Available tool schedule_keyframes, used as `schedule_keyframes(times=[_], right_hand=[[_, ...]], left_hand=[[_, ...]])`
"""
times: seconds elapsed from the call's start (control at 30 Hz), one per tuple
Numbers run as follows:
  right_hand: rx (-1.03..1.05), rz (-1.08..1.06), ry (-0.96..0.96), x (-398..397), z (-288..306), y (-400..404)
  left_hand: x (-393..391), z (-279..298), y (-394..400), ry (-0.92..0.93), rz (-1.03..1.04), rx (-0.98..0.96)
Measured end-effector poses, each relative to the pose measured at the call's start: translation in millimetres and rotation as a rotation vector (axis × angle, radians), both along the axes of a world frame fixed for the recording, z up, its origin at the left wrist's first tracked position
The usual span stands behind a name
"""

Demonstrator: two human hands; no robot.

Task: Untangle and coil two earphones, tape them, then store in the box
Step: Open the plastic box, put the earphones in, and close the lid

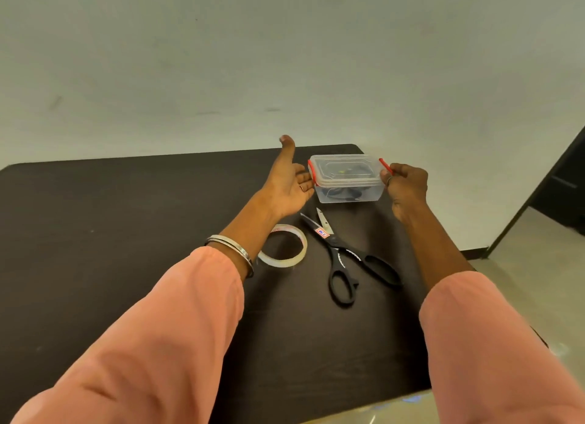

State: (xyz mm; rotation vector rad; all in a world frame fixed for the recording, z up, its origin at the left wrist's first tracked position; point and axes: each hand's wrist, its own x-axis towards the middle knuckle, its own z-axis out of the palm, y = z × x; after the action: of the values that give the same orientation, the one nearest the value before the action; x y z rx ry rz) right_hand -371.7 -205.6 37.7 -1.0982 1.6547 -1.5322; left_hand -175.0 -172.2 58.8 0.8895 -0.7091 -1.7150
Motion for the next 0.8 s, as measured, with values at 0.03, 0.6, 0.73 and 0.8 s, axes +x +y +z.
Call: schedule_keyframes(times=[0.03, 0.6, 0.73, 0.8], right_hand=[[0.009, -0.011, 0.009, -1.8, -2.7, -2.4], [0.131, 0.287, 0.606, 47.9, -18.0, 89.6], [0.301, 0.296, 1.083, 72.5, -31.4, 105.8], [0.262, 0.238, 1.145, 77.5, -36.5, 109.1]], left_hand=[[-2.7, -2.6, -3.0, -0.013, -0.009, -0.001], [68.1, -34.7, 56.7, -1.638, -0.425, -0.429], [64.6, -46.4, 75.4, -1.895, -0.297, -0.419], [58.4, -48.5, 81.4, -1.883, -0.224, -0.416]])
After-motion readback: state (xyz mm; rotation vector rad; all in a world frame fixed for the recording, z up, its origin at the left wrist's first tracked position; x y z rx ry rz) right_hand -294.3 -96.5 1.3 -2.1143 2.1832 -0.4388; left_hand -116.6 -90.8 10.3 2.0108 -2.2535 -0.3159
